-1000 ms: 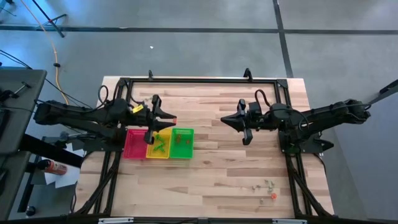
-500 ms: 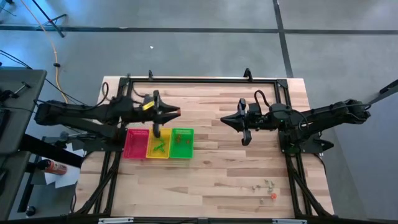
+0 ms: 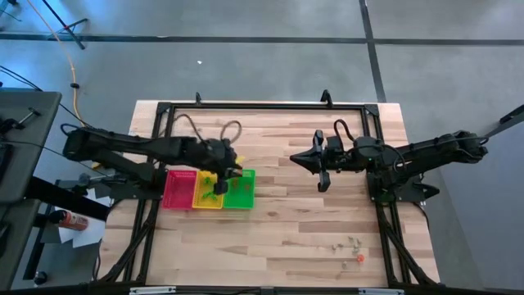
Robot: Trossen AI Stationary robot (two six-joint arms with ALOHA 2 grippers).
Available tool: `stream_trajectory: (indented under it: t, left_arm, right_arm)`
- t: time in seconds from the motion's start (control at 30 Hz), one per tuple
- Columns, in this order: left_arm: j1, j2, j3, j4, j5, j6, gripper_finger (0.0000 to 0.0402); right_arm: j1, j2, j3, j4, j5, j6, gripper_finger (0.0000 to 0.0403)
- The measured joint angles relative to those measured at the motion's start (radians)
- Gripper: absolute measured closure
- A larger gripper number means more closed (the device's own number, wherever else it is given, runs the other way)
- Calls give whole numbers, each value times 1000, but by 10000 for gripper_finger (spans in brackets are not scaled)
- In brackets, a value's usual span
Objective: Sort Halloween decoration
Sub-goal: Put the orange pumpkin toy into the green bin
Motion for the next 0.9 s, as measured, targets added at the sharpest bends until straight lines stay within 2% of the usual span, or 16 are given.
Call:
stream_trajectory:
  t: [0.4, 0.63, 0.9]
  left_arm:
    - [-33, 247, 0, -34, 4, -70, 330]
    - [-42, 296, -1, -38, 4, -70, 330]
    - [-42, 310, -1, -39, 4, -70, 330]
  right_arm:
    - [-1, 0, 0, -48, 51, 0, 403]
    - [-1, 0, 0, -50, 59, 0, 403]
    - [-1, 0, 0, -52, 155, 4, 403]
